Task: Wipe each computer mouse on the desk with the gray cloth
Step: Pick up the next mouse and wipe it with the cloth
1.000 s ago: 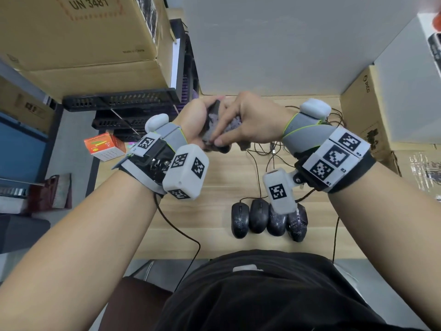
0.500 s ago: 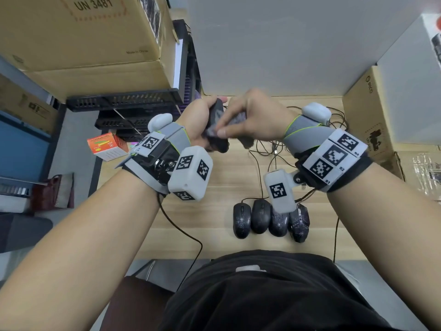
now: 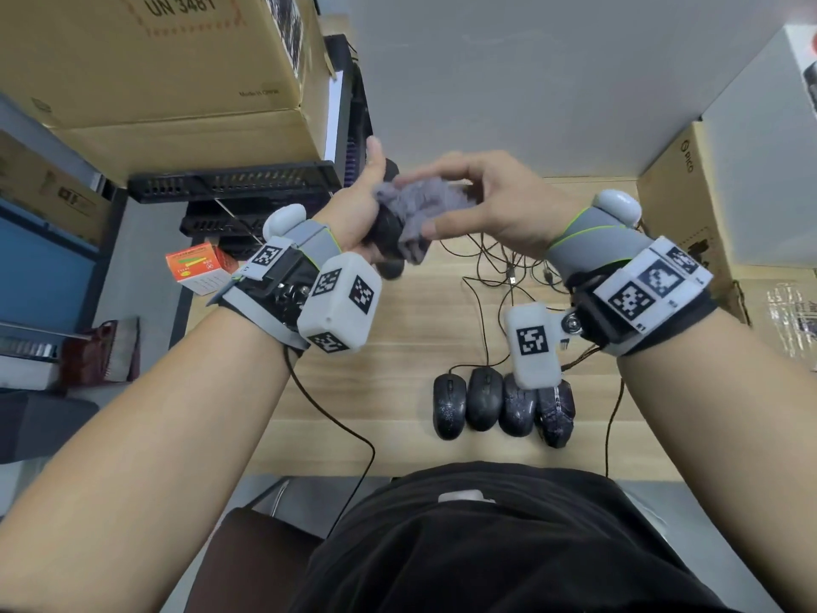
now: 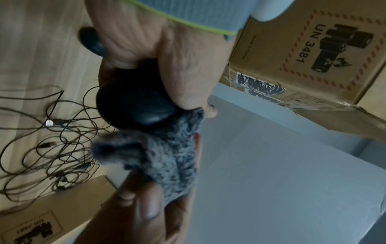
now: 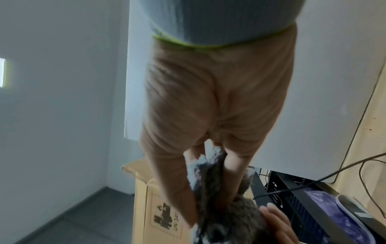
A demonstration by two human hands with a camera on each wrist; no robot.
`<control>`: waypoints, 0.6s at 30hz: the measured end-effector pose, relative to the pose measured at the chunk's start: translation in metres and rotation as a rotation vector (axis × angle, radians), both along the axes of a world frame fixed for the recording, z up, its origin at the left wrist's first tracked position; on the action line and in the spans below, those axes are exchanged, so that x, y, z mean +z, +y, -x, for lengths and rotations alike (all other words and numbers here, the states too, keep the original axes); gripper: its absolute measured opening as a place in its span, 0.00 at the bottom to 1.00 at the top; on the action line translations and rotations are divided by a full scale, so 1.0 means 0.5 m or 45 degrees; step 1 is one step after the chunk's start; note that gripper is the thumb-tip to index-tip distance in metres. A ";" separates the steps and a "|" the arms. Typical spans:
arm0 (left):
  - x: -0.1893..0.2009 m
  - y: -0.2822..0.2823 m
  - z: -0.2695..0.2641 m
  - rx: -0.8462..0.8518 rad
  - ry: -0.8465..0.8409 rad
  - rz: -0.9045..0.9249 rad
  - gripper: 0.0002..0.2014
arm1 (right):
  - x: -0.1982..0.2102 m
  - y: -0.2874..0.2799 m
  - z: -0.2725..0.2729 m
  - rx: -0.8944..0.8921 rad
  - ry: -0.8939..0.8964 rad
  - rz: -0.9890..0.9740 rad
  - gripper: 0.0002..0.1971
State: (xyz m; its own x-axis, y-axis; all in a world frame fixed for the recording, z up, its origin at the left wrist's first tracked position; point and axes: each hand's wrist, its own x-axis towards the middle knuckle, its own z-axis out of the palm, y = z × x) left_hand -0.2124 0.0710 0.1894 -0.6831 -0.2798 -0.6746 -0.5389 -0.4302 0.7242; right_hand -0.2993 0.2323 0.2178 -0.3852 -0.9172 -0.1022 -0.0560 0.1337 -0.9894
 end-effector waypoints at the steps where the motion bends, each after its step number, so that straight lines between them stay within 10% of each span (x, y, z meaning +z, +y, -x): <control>1: 0.005 0.001 0.002 0.066 -0.004 -0.007 0.51 | 0.001 0.002 0.006 -0.020 -0.021 0.026 0.25; 8: -0.001 -0.006 -0.004 0.273 0.165 -0.011 0.26 | -0.033 -0.001 0.029 -0.469 0.129 -0.020 0.20; 13: -0.006 0.005 0.000 0.143 0.171 0.060 0.25 | -0.057 -0.013 -0.017 -0.231 0.270 -0.123 0.15; 18: -0.017 0.015 0.004 0.074 0.150 0.121 0.26 | -0.089 -0.037 0.006 -0.761 0.487 -0.127 0.15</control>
State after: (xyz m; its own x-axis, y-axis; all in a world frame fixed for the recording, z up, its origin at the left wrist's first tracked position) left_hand -0.2146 0.0787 0.1807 -0.7369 -0.3799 -0.5591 -0.4239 -0.3846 0.8200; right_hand -0.3023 0.2136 0.1731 -0.8445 -0.5312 0.0681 -0.2853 0.3387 -0.8966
